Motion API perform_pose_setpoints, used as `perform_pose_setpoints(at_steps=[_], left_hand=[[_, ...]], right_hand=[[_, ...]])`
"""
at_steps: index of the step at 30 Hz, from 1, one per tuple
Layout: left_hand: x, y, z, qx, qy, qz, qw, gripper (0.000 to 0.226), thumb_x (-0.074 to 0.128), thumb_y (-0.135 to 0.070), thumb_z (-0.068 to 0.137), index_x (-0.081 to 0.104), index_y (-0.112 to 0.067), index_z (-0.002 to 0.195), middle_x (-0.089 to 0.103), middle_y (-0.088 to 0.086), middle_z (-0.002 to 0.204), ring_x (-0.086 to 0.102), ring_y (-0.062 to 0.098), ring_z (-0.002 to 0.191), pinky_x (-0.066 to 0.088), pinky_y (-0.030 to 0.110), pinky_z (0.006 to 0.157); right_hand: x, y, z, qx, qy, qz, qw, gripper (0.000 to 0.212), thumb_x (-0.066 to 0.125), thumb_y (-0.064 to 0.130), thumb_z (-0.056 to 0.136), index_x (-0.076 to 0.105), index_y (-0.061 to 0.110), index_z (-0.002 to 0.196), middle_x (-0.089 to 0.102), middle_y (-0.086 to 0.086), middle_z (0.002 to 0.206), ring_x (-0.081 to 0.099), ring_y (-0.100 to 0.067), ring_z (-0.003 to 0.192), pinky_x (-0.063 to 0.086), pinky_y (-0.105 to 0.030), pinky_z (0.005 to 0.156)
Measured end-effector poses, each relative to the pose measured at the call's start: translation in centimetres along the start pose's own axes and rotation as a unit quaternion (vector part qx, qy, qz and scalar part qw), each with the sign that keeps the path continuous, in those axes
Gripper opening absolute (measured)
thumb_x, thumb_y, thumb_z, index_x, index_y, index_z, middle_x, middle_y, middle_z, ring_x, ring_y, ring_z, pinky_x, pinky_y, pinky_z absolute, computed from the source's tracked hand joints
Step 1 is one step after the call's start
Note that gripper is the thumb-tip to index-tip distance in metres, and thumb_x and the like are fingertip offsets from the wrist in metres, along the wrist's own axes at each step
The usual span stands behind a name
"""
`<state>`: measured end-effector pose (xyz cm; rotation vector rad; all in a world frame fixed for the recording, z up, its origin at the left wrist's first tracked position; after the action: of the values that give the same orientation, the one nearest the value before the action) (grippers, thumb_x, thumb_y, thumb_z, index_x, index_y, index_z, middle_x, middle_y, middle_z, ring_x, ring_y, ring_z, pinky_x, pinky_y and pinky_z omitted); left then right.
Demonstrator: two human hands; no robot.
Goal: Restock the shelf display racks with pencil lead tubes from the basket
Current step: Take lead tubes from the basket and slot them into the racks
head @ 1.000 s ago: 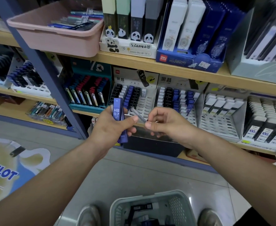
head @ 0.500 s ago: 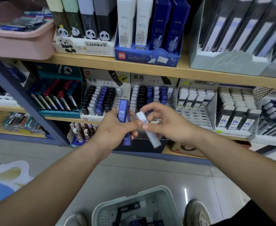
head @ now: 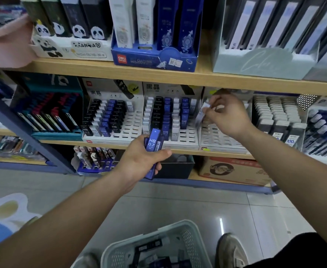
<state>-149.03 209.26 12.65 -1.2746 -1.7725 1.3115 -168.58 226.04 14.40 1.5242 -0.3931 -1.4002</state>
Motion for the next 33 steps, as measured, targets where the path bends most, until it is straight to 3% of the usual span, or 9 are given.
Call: perform_pose_setpoints(at_steps=[3, 6, 15, 19, 25, 29, 33], left_hand=[[-0.2, 0.4, 0.2, -0.006, 0.009, -0.005, 1.000, 0.023, 0.075, -0.010, 0.087, 0.054, -0.013, 0.095, 0.059, -0.004, 0.055, 0.053, 0.012, 0.047, 0.048, 0.024, 0.046], [-0.4, 0.7, 0.4, -0.005, 0.017, -0.010, 1.000, 0.021, 0.073, -0.009, 0.089, 0.053, -0.014, 0.093, 0.056, -0.004, 0.058, 0.054, 0.013, 0.050, 0.047, 0.024, 0.047], [-1.3, 1.2, 0.7, 0.003, 0.018, -0.018, 1.000, 0.018, 0.073, -0.011, 0.090, 0.056, -0.017, 0.094, 0.056, -0.005, 0.061, 0.055, 0.014, 0.053, 0.048, 0.025, 0.051], [-1.5, 1.0, 0.6, 0.005, 0.014, -0.021, 1.000, 0.020, 0.074, -0.012, 0.089, 0.056, -0.016, 0.096, 0.058, -0.005, 0.060, 0.055, 0.013, 0.053, 0.048, 0.025, 0.051], [-1.7, 1.0, 0.2, 0.008, 0.018, -0.025, 1.000, 0.020, 0.073, -0.012, 0.089, 0.055, -0.016, 0.097, 0.057, -0.007, 0.060, 0.055, 0.013, 0.054, 0.049, 0.025, 0.053], [-2.1, 0.9, -0.1, 0.010, 0.012, -0.024, 1.000, 0.022, 0.074, -0.013, 0.089, 0.056, -0.016, 0.099, 0.058, -0.008, 0.060, 0.056, 0.012, 0.054, 0.050, 0.025, 0.054], [-2.3, 0.6, -0.4, 0.024, 0.014, -0.019, 0.999, 0.021, 0.073, -0.013, 0.090, 0.056, -0.017, 0.102, 0.060, -0.007, 0.060, 0.058, 0.011, 0.055, 0.051, 0.024, 0.054]], right_hand=[[0.7, -0.7, 1.7, -0.018, -0.032, -0.018, 0.999, 0.015, 0.072, 0.022, 0.089, 0.057, 0.023, 0.089, 0.062, 0.000, 0.081, 0.066, -0.024, 0.079, 0.055, -0.037, 0.072], [1.3, -1.2, 2.5, -0.028, -0.043, -0.057, 0.997, 0.015, 0.072, 0.019, 0.089, 0.057, 0.021, 0.091, 0.058, 0.010, 0.073, 0.061, -0.011, 0.071, 0.046, -0.026, 0.071], [2.1, -1.7, 3.1, -0.030, -0.015, -0.166, 0.986, 0.022, 0.075, 0.029, 0.087, 0.055, 0.032, 0.079, 0.064, 0.013, 0.075, 0.062, -0.012, 0.075, 0.052, -0.032, 0.077], [2.2, -1.8, 3.1, -0.056, -0.013, -0.177, 0.983, 0.003, 0.069, 0.030, 0.092, 0.068, 0.028, 0.093, 0.067, 0.013, 0.085, 0.064, -0.013, 0.083, 0.050, -0.028, 0.079], [2.5, -1.5, 3.6, -0.104, -0.030, -0.238, 0.965, 0.020, 0.059, 0.027, 0.097, 0.073, 0.019, 0.111, 0.073, -0.002, 0.102, 0.066, -0.026, 0.092, 0.052, -0.034, 0.083], [3.2, -1.5, 3.5, -0.142, -0.007, -0.329, 0.934, 0.021, 0.058, 0.025, 0.097, 0.071, 0.017, 0.111, 0.068, -0.012, 0.102, 0.062, -0.035, 0.092, 0.050, -0.037, 0.075], [3.0, -0.1, 1.9, -0.124, -0.044, -0.292, 0.947, 0.028, 0.062, 0.027, 0.093, 0.069, 0.020, 0.119, 0.067, -0.009, 0.105, 0.062, -0.031, 0.099, 0.052, -0.035, 0.079]])
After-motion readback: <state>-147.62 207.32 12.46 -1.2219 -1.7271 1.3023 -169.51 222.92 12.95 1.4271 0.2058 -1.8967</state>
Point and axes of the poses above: each hand's wrist, its own z-axis towards the middle knuckle, its own x-axis out of the palm, y = z × x, the point moved 1 cm from there along z, towards the middle knuckle
